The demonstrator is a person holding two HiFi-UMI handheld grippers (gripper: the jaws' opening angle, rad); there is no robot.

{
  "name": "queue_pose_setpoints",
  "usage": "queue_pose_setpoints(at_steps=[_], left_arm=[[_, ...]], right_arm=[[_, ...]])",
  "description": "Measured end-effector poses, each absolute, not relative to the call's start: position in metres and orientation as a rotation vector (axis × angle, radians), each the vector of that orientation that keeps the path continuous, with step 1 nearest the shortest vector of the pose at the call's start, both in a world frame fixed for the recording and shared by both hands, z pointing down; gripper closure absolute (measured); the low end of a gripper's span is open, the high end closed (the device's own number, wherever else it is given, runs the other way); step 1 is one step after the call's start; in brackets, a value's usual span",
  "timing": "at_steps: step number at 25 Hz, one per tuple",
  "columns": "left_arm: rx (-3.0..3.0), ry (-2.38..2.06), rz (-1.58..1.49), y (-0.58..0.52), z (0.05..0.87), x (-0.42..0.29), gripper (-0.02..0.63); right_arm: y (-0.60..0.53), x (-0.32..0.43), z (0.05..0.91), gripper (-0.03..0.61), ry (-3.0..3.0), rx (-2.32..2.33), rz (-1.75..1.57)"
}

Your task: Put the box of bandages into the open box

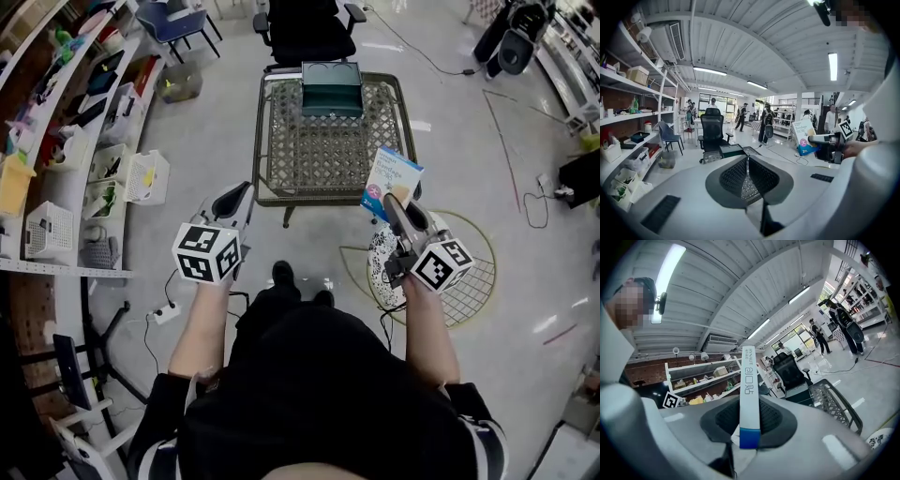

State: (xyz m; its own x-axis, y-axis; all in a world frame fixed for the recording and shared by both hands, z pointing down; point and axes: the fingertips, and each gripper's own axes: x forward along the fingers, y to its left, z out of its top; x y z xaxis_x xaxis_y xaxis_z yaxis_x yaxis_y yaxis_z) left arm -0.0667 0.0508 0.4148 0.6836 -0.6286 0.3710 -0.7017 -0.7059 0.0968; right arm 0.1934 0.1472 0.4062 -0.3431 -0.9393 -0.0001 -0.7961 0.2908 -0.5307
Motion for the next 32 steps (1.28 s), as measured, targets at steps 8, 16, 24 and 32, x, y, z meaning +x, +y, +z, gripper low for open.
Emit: queue_pose_setpoints(at_steps=[8,16,24,32], left_arm=[[2.655,-1.005,0.415,-0.032,0.437,-0.056,0.592],[2.706,-0.921,0.402,-0.163,0.425,-0.056,0.592],[2.672,-0.870,0.394,-0.236,0.441,-0.079,0.592],[2.648,-0.807,0.412,-0.263,0.454,-0.071,0.592]], right_arm=[[0.081,0.199,0.425,0.492,2.219,-1.641,-0.696],[-0.033,0.194,0.408,0.491,2.163,-1.737,-0.683],[-0.106,0.169,0.405,0.491,2.149,-1.782,-0.712],[-0.132,0.171,0.409,0.491,2.127,-1.825,-0.751]])
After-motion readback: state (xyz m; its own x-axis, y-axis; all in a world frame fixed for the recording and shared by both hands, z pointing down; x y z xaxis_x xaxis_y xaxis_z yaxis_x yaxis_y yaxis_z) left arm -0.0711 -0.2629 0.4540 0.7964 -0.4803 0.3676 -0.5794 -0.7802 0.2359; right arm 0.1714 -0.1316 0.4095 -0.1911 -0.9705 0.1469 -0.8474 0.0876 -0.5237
